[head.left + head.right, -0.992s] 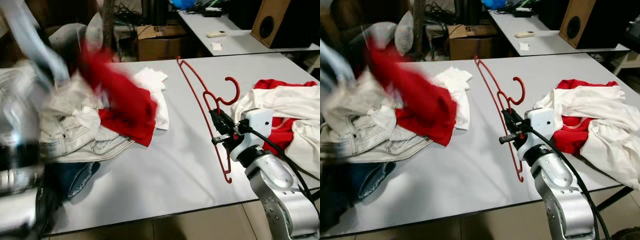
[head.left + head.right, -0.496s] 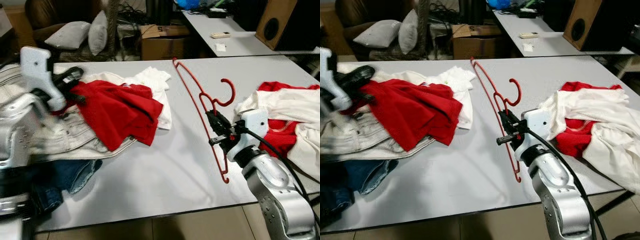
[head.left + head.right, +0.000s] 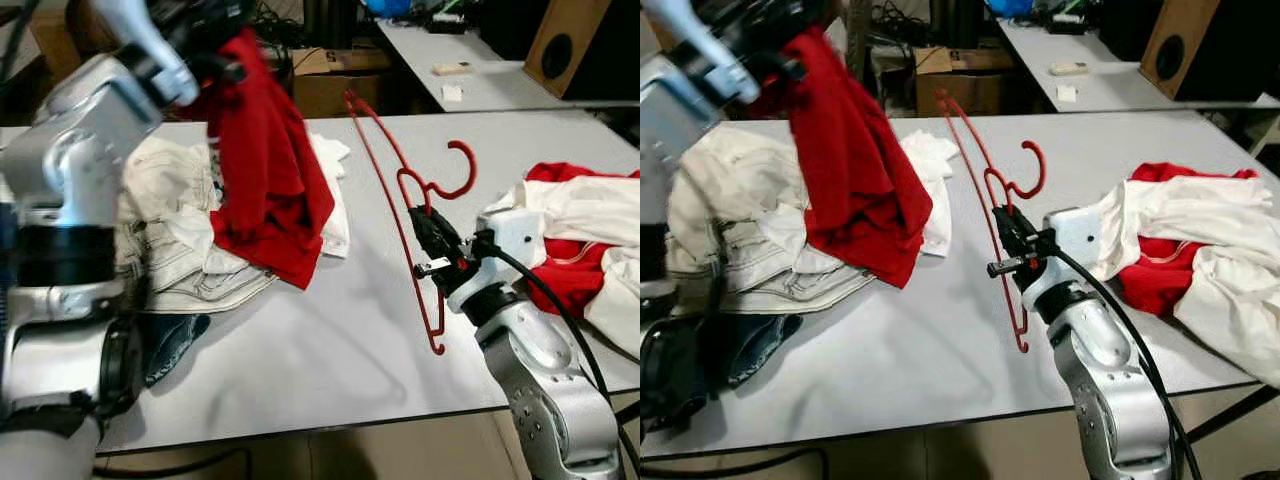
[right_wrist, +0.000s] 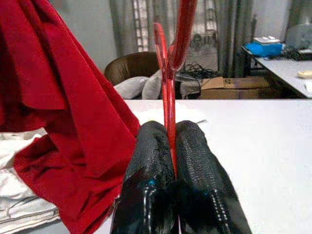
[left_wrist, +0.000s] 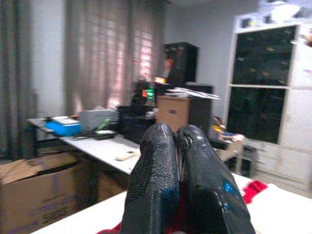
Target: Hang hanger
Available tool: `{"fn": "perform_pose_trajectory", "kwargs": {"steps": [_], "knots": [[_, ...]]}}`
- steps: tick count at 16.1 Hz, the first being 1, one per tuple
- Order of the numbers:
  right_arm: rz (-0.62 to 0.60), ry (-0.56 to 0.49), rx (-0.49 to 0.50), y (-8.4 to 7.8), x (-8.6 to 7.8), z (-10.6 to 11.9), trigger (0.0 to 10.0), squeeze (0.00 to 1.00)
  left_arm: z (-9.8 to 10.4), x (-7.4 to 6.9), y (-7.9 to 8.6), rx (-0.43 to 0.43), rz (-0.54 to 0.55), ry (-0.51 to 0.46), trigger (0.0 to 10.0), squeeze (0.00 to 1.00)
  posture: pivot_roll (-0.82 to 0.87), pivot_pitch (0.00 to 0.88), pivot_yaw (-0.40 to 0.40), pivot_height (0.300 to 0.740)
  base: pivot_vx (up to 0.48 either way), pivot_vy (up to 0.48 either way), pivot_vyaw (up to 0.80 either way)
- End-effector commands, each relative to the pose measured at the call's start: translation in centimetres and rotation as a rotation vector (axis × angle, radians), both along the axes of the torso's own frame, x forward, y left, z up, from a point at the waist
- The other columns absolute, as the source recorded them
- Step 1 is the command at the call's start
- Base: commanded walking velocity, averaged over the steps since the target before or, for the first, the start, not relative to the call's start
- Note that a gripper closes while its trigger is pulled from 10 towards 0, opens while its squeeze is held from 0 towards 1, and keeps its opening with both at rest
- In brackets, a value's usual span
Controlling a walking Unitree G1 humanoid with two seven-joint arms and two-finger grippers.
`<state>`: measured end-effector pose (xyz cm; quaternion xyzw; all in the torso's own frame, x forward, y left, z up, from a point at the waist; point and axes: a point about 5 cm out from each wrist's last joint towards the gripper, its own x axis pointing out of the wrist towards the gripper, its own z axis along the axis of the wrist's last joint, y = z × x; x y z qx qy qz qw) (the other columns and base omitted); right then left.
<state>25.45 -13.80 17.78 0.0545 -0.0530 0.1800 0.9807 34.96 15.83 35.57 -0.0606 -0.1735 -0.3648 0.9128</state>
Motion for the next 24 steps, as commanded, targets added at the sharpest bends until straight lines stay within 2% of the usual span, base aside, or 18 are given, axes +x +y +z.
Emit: {"fn": "perform_pose_trajectory", "kwargs": {"steps": [1,2,3,4,5,6,7,8,10,12,13,14,15,16,17,20,22,24], "knots": [[-0.031,-0.040,0.016,-0.5,-0.4,0.7,10.0,0.00,0.5,-0.4,-1.4,0.045,-0.075,-0.040,0.0,0.00,0.06,0.000,0.061,0.740,0.000,0.000,0.00],[-0.055,-0.041,0.017,-0.8,-0.6,0.7,10.0,0.00,-1.6,-0.6,-3.4,0.173,-0.165,-0.033,0.0,0.00,0.05,0.000,0.073,0.740,0.000,0.000,0.00],[-0.062,-0.041,0.015,-0.9,-0.6,0.6,10.0,0.00,-2.6,-0.7,-4.1,0.225,-0.195,-0.025,0.0,0.00,0.05,0.000,0.079,0.740,0.000,0.000,0.00],[-0.084,-0.038,0.012,-1.2,-0.8,0.6,10.0,0.00,-6.1,-1.3,-5.5,0.375,-0.267,0.042,0.0,0.00,0.04,0.000,0.080,0.740,0.000,0.000,0.00],[-0.093,-0.037,0.011,-1.3,-0.8,0.5,10.0,0.00,-7.3,-1.5,-5.9,0.424,-0.290,0.070,9.1,0.00,0.04,0.000,0.080,0.740,0.000,0.000,0.00],[-0.112,-0.034,0.011,-1.6,-1.0,0.5,10.0,0.00,-11.1,-2.3,-6.5,0.539,-0.351,0.157,10.0,0.00,0.02,0.000,0.095,0.740,0.000,0.000,0.00],[-0.118,-0.034,0.011,-1.8,-1.1,0.5,10.0,0.00,-12.1,-2.6,-6.6,0.550,-0.363,0.176,10.0,1.00,0.02,0.000,0.097,0.740,0.000,0.000,0.00],[-0.128,-0.035,0.010,-2.0,-1.2,0.6,10.0,0.00,-12.6,-3.5,-6.8,0.522,-0.420,0.189,10.0,1.00,0.01,0.000,0.097,0.740,0.000,0.000,0.00],[-0.147,-0.035,0.017,-2.4,-1.4,0.7,10.0,0.00,-12.0,-5.2,-6.4,0.490,-0.565,0.180,10.0,1.00,0.01,0.000,0.095,0.740,0.000,0.000,0.00],[-0.151,-0.041,0.022,-2.4,-1.3,0.9,10.0,0.00,-11.9,-6.2,-6.0,0.488,-0.657,0.189,10.0,1.00,0.01,0.000,0.094,0.740,0.000,0.000,0.00],[-0.155,-0.044,0.029,-2.4,-1.3,0.9,10.0,0.00,-11.8,-6.6,-5.7,0.476,-0.692,0.200,10.0,1.00,0.01,0.000,0.094,0.740,0.000,0.000,0.00],[-0.164,-0.045,0.036,-2.4,-1.3,0.9,10.0,0.00,-12.3,-6.7,-5.1,0.494,-0.660,0.206,10.0,1.00,0.01,0.000,0.094,0.740,0.000,0.000,0.00],[-0.175,-0.046,0.042,-2.6,-1.3,1.0,10.0,0.00,-12.6,-5.9,-4.5,0.497,-0.556,0.215,10.0,1.00,0.01,0.000,0.095,0.740,0.000,0.000,0.00],[-0.184,-0.046,0.047,-2.6,-1.2,1.0,10.0,0.00,-12.5,-4.4,-3.3,0.465,-0.378,0.224,10.0,1.00,0.01,0.000,0.097,0.740,0.000,0.000,0.00],[-0.185,-0.045,0.045,-2.7,-1.2,1.0,10.0,0.00,-12.5,-3.9,-2.7,0.455,-0.320,0.233,10.0,1.00,0.01,0.000,0.096,0.740,0.000,0.000,0.00],[-0.226,0.002,-0.008,-3.3,-1.0,0.2,10.0,0.00,-13.1,-0.9,2.8,0.507,0.153,0.296,10.0,1.00,0.01,0.000,0.094,0.740,0.000,0.000,0.00],[-0.244,0.042,-0.031,-3.7,-0.9,-0.4,10.0,0.00,-14.2,-0.2,5.8,0.531,0.353,0.387,10.0,0.00,0.01,0.000,0.090,0.740,0.000,0.000,0.00],[-0.238,0.060,-0.037,-3.6,-0.7,-0.7,10.0,0.00,-15.5,-0.4,6.0,0.486,0.348,0.480,10.0,0.00,0.01,0.000,0.088,0.740,0.000,0.000,0.00]]}}
